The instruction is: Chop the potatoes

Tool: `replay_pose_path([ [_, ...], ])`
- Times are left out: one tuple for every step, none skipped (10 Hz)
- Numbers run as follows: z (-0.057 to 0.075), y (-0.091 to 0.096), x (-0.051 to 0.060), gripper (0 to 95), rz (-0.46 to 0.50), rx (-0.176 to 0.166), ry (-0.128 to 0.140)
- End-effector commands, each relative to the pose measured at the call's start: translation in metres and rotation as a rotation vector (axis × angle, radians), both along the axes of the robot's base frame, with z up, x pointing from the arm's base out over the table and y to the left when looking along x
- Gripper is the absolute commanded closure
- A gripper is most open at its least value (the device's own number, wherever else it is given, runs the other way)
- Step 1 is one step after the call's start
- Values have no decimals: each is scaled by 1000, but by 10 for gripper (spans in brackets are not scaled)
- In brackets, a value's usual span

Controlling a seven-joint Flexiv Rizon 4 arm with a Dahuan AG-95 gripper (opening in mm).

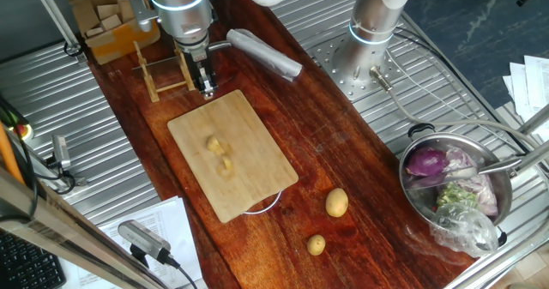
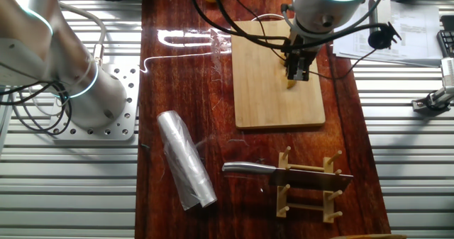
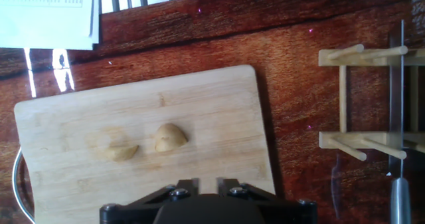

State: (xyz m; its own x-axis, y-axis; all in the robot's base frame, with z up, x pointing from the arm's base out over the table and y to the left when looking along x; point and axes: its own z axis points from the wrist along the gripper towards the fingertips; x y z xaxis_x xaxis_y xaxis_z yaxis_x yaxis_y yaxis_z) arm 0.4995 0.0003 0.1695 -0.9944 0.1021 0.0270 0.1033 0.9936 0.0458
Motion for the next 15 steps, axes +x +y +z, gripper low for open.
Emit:
replay_pose_path([
  [0, 0, 0, 950, 0, 0, 1],
  [0, 0, 0, 950, 1, 0, 1],
  [0, 0, 0, 950, 1, 0, 1],
  [0, 0, 0, 950, 0, 0, 1],
  [-1, 0, 0, 950, 0, 0, 1],
  [-1, 0, 0, 950, 1, 0, 1],
  [-1, 0, 0, 950, 2, 0, 1],
  [-1, 0, 0, 950, 2, 0, 1],
  [-1, 0, 0, 950, 2, 0, 1],
  [-1, 0, -1, 950, 17, 0, -1],
  [-1, 0, -1, 950, 15, 0, 0],
  [-1, 0, -1, 950, 18, -1, 0],
  [-1, 0, -1, 950, 33, -1, -1],
  [-1, 0, -1, 950, 98, 0, -6],
  [-1, 0, -1, 950, 138, -1, -10],
])
